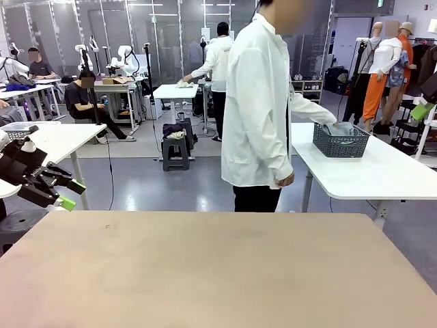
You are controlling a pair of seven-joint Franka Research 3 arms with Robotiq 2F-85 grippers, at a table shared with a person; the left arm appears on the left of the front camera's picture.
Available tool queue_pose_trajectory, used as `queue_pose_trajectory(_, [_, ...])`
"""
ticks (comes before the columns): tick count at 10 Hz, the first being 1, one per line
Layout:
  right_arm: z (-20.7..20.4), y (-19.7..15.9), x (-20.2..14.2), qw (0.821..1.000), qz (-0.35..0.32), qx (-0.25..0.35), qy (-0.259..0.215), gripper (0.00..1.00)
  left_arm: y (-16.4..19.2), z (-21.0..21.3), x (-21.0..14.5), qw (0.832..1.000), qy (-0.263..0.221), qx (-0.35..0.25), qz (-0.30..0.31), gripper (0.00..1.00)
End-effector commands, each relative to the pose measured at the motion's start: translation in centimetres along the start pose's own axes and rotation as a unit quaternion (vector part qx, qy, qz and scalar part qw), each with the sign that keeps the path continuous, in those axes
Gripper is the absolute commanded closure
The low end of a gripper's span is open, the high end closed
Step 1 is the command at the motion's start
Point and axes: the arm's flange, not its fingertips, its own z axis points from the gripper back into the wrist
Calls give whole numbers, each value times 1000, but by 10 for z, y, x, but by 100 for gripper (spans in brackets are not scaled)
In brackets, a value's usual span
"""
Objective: Fold the towels and place them in the basket.
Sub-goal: Stack the folded Towel with hook on the right side of the table.
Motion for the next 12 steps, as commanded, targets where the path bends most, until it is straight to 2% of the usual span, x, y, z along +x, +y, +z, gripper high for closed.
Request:
queue_pose_trajectory(1, [2, 1, 4, 1000, -11, -3, 7, 0, 0, 0, 0, 1000, -3, 2, -1, 14])
queue_pose_trajectory(12, [2, 1, 4, 1000, -11, -3, 7, 0, 0, 0, 0, 1000, -3, 2, -1, 14])
